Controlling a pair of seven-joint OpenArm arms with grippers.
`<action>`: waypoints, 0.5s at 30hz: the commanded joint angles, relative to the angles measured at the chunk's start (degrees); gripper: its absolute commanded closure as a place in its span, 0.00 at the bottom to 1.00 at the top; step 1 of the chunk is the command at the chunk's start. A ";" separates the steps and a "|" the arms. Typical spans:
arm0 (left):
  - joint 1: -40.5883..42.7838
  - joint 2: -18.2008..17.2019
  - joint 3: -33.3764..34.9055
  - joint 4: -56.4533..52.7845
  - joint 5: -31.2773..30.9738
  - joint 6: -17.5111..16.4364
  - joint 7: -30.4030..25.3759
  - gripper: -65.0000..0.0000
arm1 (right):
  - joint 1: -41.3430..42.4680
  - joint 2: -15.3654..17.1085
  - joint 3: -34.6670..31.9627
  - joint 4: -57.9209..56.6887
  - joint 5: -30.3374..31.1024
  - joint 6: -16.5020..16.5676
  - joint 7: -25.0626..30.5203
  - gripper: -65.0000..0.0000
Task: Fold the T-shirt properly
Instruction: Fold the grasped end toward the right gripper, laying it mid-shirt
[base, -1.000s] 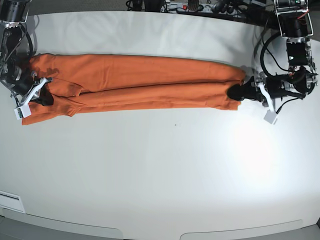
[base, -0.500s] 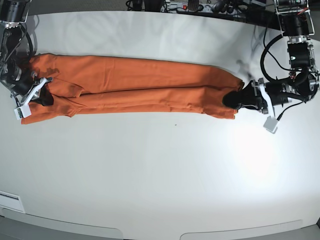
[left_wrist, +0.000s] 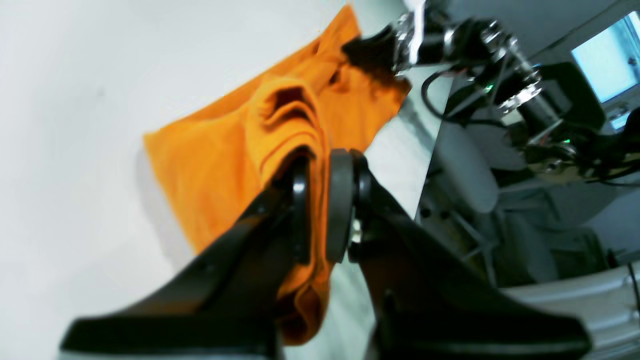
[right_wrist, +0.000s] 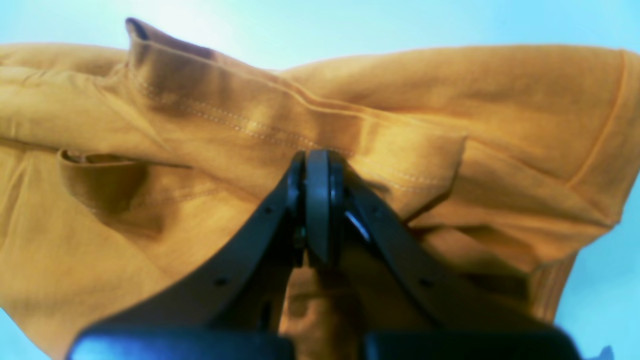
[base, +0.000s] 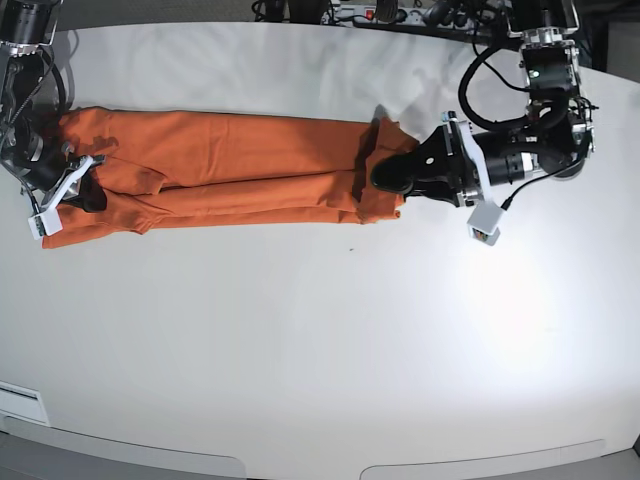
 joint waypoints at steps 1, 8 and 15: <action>-0.59 0.96 1.38 0.81 0.00 -1.11 -1.75 1.00 | 0.00 0.94 0.22 0.26 -1.90 -0.56 -1.92 1.00; -0.61 8.11 10.78 0.81 15.87 -2.69 -11.67 1.00 | -0.04 0.94 0.22 0.26 -1.90 -0.56 -1.99 1.00; -0.61 15.34 13.53 0.81 28.59 -1.99 -17.92 1.00 | -0.04 0.94 0.22 0.26 -1.90 -0.56 -2.01 1.00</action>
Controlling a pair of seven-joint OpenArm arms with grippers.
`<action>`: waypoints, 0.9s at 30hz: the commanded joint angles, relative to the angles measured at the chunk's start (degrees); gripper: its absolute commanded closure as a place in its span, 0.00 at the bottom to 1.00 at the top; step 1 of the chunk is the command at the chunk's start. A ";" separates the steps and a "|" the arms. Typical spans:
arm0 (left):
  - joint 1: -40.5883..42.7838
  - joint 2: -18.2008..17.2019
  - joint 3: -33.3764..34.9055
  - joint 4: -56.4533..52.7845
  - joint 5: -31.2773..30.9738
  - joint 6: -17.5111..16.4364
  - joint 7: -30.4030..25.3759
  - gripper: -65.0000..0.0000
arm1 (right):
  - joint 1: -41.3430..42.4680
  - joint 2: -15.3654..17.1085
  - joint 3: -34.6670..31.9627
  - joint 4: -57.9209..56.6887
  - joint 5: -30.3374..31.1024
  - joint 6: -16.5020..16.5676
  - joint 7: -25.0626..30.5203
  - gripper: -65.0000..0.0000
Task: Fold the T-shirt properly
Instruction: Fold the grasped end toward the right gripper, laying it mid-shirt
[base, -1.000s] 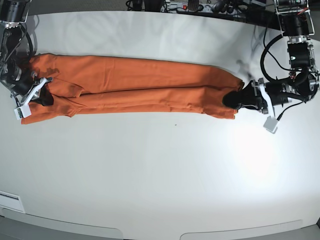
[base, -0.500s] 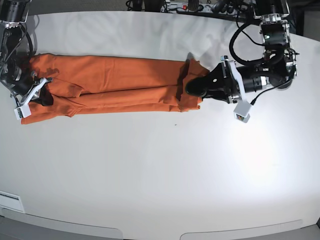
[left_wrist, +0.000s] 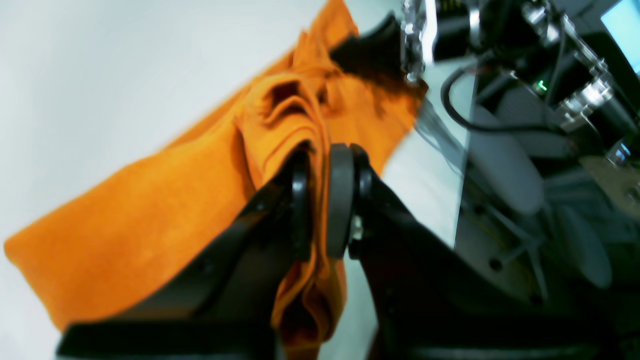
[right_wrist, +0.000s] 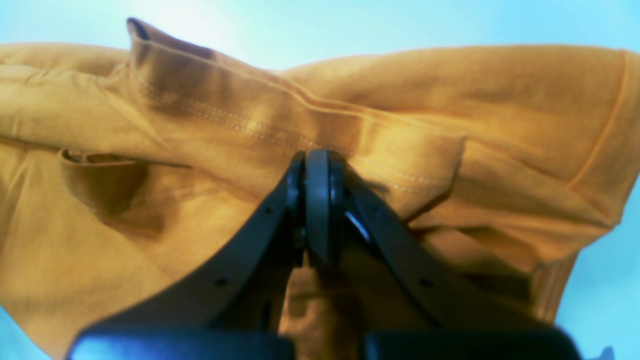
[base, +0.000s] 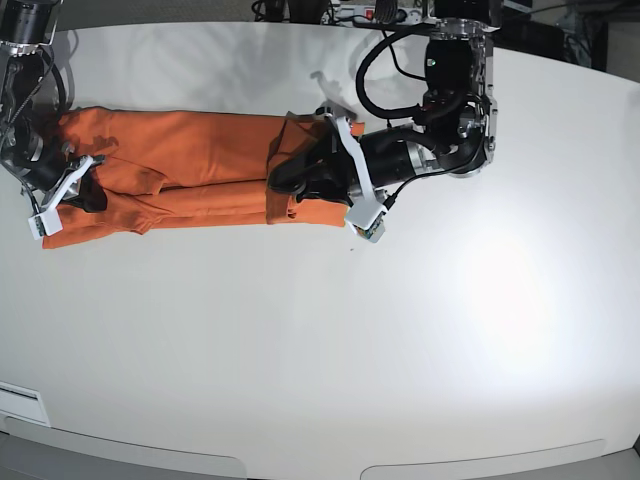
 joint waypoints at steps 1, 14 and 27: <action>-0.61 1.25 0.00 0.87 -0.13 0.07 -1.90 1.00 | -0.04 0.94 0.22 0.26 -1.95 -0.53 -2.10 1.00; -0.59 7.37 0.00 0.85 0.79 1.33 -2.45 0.49 | -0.02 0.96 0.22 0.26 -1.90 -0.53 -2.40 1.00; -0.57 7.37 0.02 0.87 2.82 3.23 -2.45 1.00 | 0.00 0.96 0.22 0.26 -1.68 -0.53 -2.58 1.00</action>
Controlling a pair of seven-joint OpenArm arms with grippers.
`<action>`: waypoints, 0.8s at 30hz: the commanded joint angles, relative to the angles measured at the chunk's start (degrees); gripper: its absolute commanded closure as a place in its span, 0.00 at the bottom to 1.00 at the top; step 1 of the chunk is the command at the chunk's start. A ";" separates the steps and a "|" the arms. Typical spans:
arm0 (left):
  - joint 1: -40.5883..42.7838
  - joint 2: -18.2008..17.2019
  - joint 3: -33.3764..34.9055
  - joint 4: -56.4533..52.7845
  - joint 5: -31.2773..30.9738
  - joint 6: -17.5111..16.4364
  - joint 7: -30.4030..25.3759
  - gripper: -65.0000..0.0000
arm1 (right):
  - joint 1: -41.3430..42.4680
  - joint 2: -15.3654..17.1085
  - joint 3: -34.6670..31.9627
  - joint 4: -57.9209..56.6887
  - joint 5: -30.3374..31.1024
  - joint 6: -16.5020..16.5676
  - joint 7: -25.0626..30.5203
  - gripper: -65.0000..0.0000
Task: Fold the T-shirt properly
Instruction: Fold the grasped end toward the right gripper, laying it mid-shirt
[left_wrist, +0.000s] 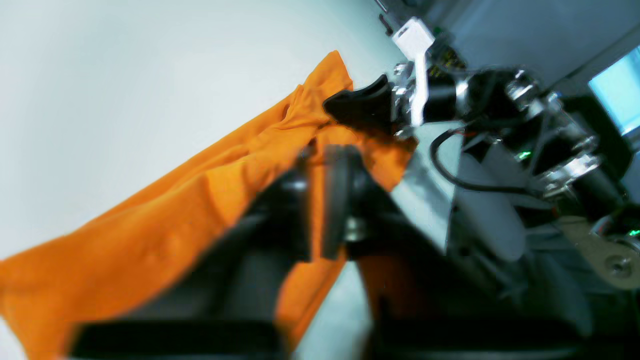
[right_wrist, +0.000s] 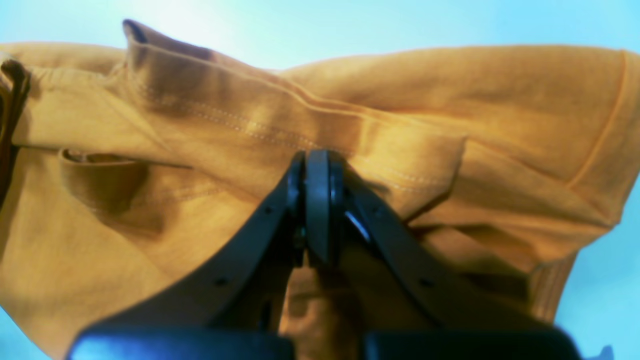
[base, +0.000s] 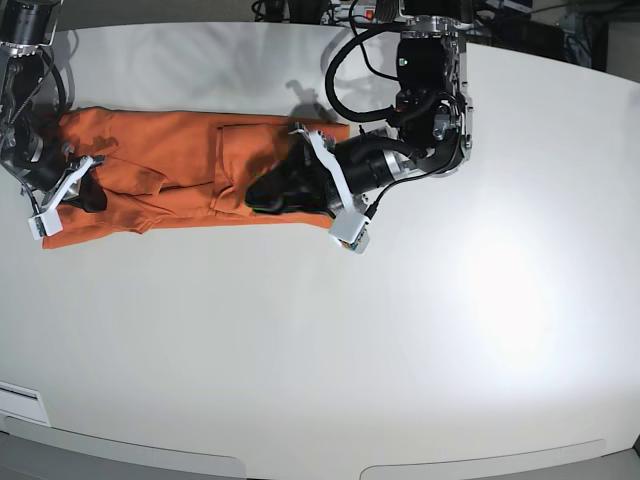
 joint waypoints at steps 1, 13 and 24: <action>-0.48 0.57 0.09 0.87 0.20 -0.37 -1.07 1.00 | 0.00 0.96 0.22 0.26 -1.62 -0.53 -2.14 1.00; -0.35 -0.48 0.09 -12.07 13.40 3.69 -6.14 1.00 | 0.37 1.22 0.22 0.28 -0.02 -0.53 -2.08 1.00; -0.52 -0.83 0.09 -12.90 19.69 9.86 -6.12 1.00 | 8.61 6.60 4.85 3.37 15.89 -0.53 -11.63 0.57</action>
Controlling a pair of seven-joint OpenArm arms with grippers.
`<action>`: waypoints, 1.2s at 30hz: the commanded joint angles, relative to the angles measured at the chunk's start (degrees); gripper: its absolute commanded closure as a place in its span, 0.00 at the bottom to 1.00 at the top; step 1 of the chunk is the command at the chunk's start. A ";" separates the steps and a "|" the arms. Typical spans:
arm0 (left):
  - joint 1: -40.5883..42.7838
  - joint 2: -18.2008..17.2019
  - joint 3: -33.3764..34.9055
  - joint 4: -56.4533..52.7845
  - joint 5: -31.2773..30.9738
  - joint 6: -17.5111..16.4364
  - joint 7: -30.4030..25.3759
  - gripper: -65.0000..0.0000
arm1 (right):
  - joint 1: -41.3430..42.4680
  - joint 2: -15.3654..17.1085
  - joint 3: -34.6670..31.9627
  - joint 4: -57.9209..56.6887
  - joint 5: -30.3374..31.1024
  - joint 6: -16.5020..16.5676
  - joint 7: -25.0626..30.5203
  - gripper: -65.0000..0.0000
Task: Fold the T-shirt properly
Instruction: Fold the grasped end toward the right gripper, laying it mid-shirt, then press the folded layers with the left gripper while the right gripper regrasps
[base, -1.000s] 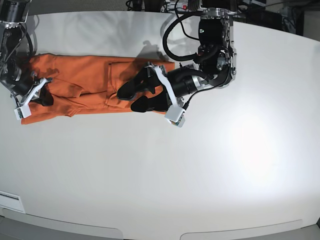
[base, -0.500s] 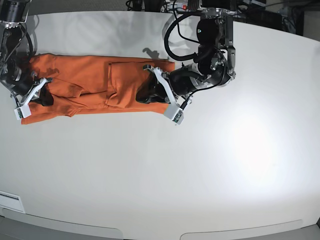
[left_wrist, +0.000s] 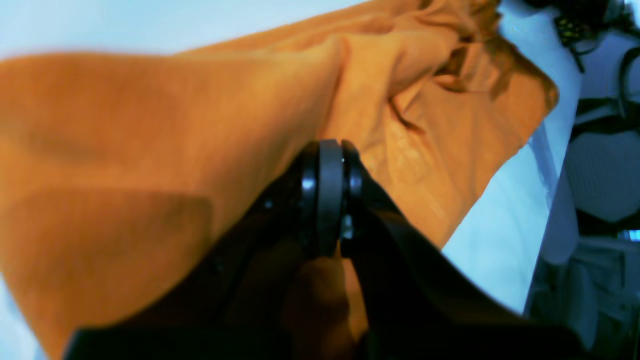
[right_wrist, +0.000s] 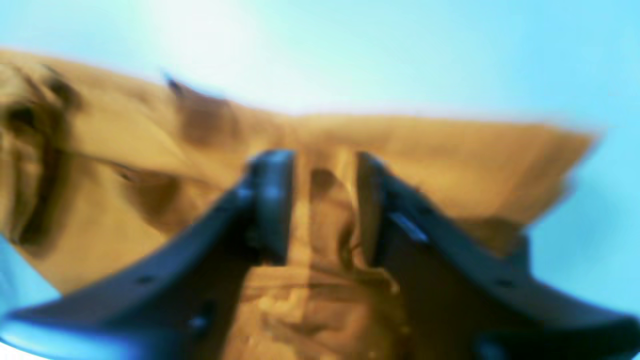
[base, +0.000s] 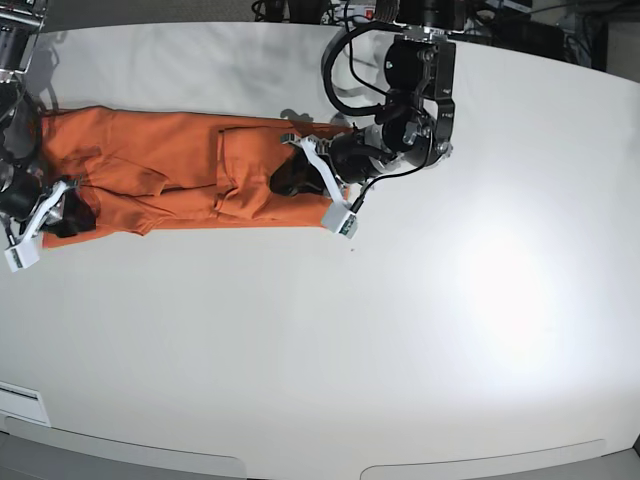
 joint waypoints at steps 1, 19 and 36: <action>-0.31 -0.04 -0.07 0.96 3.02 1.84 1.53 1.00 | 2.03 2.25 2.62 1.25 1.90 0.30 -0.68 0.53; -2.05 -0.48 -0.07 3.91 3.15 2.99 4.48 1.00 | -1.79 3.32 14.95 -27.23 17.27 0.30 -14.27 0.51; -2.21 -0.48 -0.07 3.91 2.49 2.97 4.68 1.00 | -2.73 -1.07 4.48 -27.21 22.58 0.30 -18.91 0.52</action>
